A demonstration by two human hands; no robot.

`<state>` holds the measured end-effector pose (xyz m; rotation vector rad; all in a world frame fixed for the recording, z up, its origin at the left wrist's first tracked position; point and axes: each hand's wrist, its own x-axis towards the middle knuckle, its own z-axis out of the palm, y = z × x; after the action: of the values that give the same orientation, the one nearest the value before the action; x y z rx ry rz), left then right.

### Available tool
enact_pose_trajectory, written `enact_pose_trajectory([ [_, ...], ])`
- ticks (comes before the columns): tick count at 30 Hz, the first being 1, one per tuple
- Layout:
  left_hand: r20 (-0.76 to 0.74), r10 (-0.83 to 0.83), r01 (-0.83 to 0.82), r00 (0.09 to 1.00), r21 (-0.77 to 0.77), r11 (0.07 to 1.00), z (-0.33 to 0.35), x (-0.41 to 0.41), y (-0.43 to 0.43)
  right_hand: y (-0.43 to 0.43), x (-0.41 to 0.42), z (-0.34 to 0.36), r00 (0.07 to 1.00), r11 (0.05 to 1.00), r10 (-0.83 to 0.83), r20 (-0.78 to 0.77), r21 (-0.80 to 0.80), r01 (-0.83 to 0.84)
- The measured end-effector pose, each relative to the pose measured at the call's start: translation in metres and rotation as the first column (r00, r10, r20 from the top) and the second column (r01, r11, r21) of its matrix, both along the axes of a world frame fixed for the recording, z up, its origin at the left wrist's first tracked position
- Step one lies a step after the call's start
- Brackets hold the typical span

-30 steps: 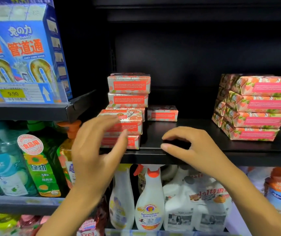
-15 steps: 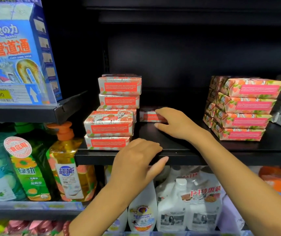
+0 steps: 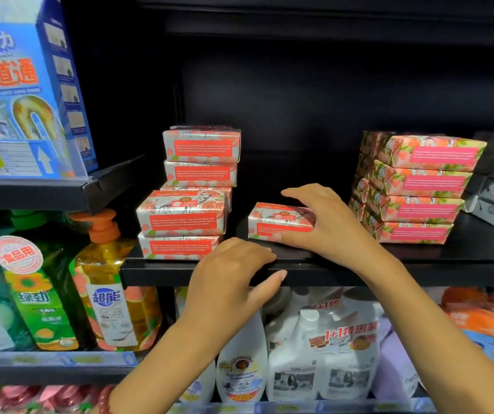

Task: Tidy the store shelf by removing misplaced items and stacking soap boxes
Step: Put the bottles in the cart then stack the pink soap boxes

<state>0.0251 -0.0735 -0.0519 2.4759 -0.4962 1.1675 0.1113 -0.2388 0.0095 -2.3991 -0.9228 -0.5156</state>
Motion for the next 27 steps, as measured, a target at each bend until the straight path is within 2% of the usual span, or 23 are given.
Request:
enact_pose_trajectory([
  [2,0.006,-0.005,0.006,1.000,-0.015,1.000,0.000,-0.001,-0.001,-0.001,0.003,-0.004,0.999,0.995,-0.034,-0.036,-0.092,0.031],
  [3,0.008,-0.022,0.022,1.000,-0.049,0.999,0.001,-0.003,-0.001,-0.001,0.003,-0.005,0.999,0.996,-0.028,-0.024,-0.089,0.026],
  [5,0.000,-0.083,0.082,0.997,-0.191,0.978,0.006,-0.008,-0.004,-0.004,0.000,-0.007,1.000,1.000,-0.015,0.005,-0.004,0.015],
  [7,-0.014,-0.131,0.119,0.991,-0.341,0.932,0.013,-0.016,-0.008,-0.008,-0.006,-0.010,0.994,0.996,-0.010,0.108,0.091,0.000],
  [9,-0.031,-0.129,0.107,0.991,-0.391,0.914,0.019,-0.027,-0.015,-0.011,-0.014,-0.015,0.970,0.980,-0.009,0.241,0.197,-0.040],
  [13,-0.132,-0.113,0.037,0.985,-0.475,0.879,0.036,-0.034,-0.022,-0.016,-0.034,-0.016,0.929,0.923,0.038,0.367,0.342,-0.173],
  [18,-0.209,-0.450,0.188,0.868,-0.701,0.688,0.065,-0.024,-0.019,-0.012,-0.049,-0.006,0.883,0.887,0.121,0.454,0.350,-0.302],
  [21,-0.153,-0.530,0.223,0.834,-0.786,0.577,0.068,-0.018,-0.013,-0.011,-0.051,-0.005,0.888,0.888,0.152,0.435,0.334,-0.316],
  [25,-0.074,-0.515,0.269,0.854,-0.784,0.559,0.060,-0.019,-0.011,-0.017,-0.052,-0.007,0.932,0.886,0.248,0.263,0.327,-0.329],
  [27,-0.034,-0.510,0.299,0.860,-0.774,0.557,0.057,-0.022,-0.012,-0.021,-0.055,-0.005,0.946,0.846,0.299,0.128,0.424,-0.324],
])
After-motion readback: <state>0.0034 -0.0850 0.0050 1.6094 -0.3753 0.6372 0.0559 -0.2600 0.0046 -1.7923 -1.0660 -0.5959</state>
